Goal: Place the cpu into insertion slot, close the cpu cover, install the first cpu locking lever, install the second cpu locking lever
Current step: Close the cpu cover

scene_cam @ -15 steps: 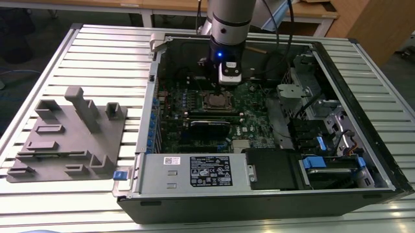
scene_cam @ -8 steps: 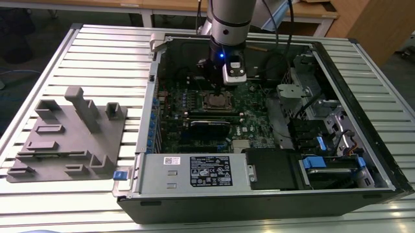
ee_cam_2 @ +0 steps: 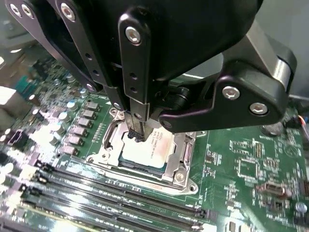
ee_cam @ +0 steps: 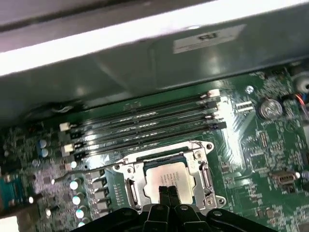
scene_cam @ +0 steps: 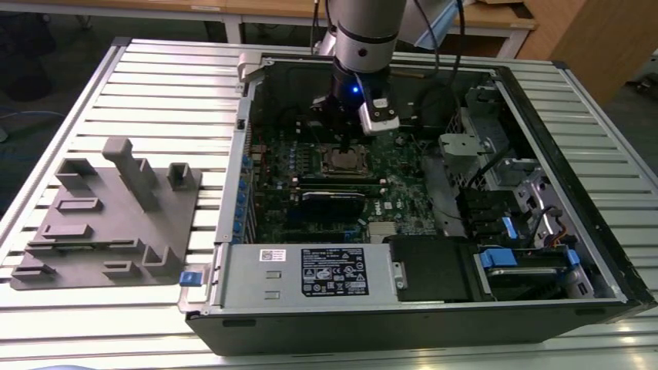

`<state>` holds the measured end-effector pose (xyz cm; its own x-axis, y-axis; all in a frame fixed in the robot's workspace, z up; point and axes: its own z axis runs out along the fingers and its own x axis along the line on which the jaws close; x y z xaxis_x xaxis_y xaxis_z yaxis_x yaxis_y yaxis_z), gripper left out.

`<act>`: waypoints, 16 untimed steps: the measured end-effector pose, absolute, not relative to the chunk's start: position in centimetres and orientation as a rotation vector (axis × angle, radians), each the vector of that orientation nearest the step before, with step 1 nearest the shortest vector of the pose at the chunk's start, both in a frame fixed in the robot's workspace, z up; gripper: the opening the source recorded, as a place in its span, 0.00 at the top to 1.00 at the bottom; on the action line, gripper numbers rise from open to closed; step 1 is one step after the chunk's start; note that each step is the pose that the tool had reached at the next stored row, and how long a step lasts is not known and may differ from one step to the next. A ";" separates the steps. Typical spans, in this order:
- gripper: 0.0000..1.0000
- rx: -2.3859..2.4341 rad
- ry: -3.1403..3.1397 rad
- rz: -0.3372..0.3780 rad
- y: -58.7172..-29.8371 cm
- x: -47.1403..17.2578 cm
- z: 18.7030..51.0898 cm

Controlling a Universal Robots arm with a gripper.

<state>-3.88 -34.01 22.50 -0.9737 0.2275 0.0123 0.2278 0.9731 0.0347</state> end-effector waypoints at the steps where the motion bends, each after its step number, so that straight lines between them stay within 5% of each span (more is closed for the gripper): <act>1: 0.89 -0.332 -3.115 -0.056 -34.0 -3.9 22.5; 16: 0.89 -0.159 -3.156 -0.047 -34.0 -3.9 22.4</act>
